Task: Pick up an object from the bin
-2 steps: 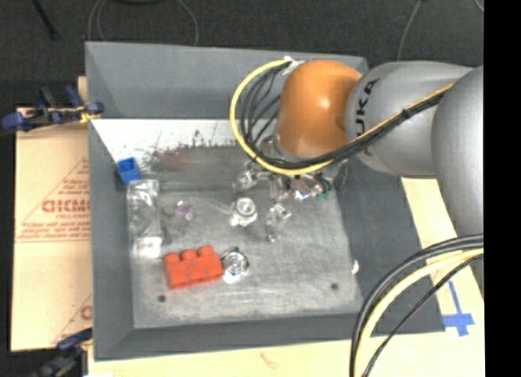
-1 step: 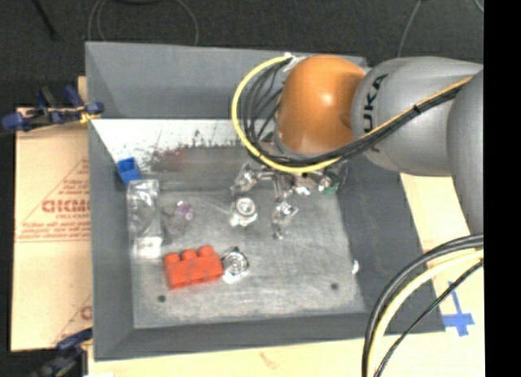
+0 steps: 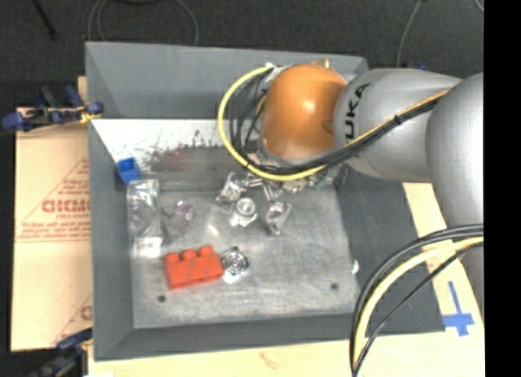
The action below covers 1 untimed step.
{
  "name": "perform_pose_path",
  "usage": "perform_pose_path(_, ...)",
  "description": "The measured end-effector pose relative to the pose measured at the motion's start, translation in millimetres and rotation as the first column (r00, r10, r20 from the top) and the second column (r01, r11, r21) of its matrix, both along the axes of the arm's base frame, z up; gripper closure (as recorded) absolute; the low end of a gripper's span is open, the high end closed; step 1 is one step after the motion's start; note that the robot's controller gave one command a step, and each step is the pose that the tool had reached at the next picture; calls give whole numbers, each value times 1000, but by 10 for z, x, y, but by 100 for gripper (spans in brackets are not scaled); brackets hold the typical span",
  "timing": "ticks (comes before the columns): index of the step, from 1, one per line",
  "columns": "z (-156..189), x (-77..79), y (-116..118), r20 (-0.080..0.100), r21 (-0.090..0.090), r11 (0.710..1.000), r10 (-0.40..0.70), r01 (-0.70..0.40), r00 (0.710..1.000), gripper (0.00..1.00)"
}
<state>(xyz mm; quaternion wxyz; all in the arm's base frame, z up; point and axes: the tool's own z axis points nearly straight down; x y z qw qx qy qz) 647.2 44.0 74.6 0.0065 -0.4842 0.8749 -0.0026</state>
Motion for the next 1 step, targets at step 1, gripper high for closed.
perform_pose_path(1, 26, 27, 1, -1, 4, 1000, -6, 6, 1000, 0)
